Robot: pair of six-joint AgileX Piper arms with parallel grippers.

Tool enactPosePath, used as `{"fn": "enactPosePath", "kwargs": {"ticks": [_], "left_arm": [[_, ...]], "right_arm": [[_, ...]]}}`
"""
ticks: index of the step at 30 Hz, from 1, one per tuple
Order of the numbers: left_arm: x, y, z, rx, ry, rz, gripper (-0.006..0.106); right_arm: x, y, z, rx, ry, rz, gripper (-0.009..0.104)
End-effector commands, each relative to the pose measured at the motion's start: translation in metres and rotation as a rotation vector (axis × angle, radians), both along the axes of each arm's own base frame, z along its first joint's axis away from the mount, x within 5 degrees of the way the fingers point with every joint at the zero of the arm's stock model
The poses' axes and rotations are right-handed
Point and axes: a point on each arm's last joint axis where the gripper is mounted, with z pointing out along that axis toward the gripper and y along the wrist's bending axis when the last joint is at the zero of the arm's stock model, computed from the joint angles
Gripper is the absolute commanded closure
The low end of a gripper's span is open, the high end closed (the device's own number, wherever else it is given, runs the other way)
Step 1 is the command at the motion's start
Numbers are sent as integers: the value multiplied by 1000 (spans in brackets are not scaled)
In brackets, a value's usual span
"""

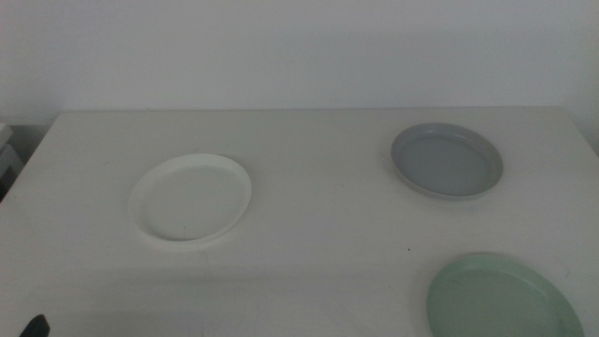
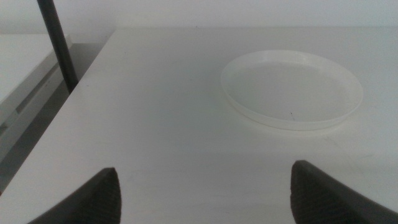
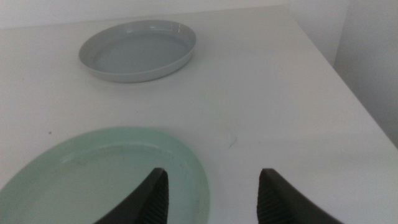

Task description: Stack the three bowls on top of each other.

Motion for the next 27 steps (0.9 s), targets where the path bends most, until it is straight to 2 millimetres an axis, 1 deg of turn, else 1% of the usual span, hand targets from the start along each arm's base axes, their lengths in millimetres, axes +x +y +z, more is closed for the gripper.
{"fn": "enactPosePath", "kwargs": {"ticks": [1,7,10,14,19,21,27], "left_arm": [[0,0,8,-8,-90,6,-4],[0,0,8,-8,-90,6,-4],[0,0,8,-8,-90,6,-4],[0,0,8,-9,-90,6,-4],[0,0,8,-9,-90,6,-4],[0,0,8,-9,-90,6,-4],[0,0,8,-9,-90,6,-4]], "right_arm": [[-2,0,24,-13,-122,-4,57],[-5,0,62,-14,-121,-7,57],[-3,-1,82,-13,-119,-8,57],[4,-1,105,-10,-45,-10,57],[19,-3,134,-28,58,-15,57],[27,-3,144,-23,140,-18,57],[61,-5,163,-21,374,-16,57]]}}
